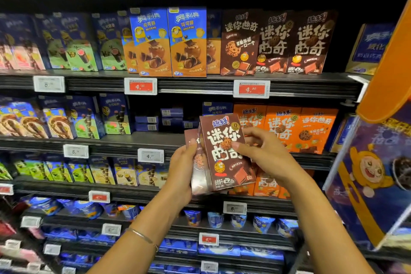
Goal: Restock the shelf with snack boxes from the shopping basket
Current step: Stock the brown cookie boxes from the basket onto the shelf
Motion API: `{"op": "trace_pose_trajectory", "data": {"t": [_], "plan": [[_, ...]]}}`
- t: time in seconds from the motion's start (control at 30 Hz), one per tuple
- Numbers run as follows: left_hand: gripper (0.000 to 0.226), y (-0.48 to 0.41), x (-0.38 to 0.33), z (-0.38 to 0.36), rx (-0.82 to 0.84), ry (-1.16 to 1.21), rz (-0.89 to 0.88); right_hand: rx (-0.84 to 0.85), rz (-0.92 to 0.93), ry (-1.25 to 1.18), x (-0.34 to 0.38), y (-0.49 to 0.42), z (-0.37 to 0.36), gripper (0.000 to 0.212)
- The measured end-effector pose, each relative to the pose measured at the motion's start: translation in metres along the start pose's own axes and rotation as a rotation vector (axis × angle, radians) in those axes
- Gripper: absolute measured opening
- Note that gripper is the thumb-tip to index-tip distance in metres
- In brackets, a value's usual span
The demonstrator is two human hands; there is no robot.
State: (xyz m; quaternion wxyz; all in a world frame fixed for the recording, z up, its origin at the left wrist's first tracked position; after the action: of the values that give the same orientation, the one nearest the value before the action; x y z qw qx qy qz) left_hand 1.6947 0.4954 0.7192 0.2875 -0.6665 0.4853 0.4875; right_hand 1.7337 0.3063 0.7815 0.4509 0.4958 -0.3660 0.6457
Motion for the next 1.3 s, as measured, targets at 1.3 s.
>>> {"op": "trace_pose_trajectory", "data": {"t": [1.3], "plan": [[0.038,-0.014,-0.008,-0.013,0.030,0.016,0.005,-0.916,0.369,0.181,0.116,-0.111,0.128,0.034]]}}
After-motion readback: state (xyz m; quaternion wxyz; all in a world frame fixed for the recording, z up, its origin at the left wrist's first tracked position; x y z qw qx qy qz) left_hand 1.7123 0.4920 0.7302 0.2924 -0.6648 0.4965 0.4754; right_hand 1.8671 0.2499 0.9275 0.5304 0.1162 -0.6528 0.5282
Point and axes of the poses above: each hand's wrist, its own y-axis away from the middle knuckle, its own z-axis out of the back of the hand, x = y × z, the point moved 4 cm from there along -y, towards the middle knuckle, and after that the axes turned 8 degrees about -z, right-handed, at the moved point
